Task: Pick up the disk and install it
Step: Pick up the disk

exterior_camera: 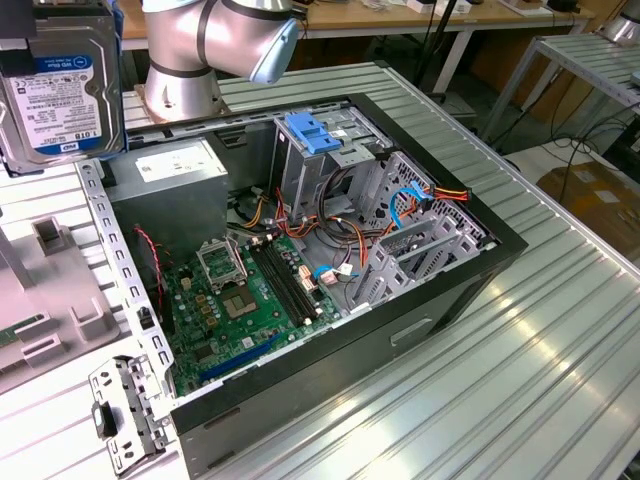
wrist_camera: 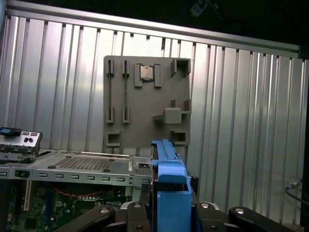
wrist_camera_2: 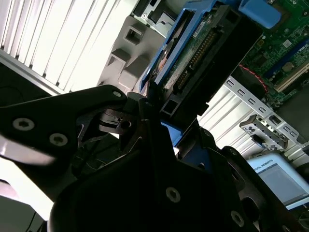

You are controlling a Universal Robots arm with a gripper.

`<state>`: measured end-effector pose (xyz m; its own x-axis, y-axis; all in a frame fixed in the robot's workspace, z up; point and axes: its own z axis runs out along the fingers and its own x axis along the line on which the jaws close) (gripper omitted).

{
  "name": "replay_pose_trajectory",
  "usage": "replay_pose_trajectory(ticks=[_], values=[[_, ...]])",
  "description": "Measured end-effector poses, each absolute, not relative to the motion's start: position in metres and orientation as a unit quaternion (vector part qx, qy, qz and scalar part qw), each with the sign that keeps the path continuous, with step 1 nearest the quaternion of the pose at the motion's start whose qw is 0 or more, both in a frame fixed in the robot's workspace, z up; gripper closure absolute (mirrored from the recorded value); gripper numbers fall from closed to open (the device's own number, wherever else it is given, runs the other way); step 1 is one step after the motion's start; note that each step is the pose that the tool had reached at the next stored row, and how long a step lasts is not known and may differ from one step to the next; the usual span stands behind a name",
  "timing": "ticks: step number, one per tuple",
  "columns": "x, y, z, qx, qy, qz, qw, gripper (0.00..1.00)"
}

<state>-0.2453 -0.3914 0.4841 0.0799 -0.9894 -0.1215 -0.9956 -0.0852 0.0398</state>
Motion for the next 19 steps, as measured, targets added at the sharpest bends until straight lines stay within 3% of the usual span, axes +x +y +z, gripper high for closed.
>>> replay_pose_trajectory(ticks=[19], values=[[-0.2371, -0.3978, 0.4834, -0.734, 0.676, 0.058, 0.027, 0.63]])
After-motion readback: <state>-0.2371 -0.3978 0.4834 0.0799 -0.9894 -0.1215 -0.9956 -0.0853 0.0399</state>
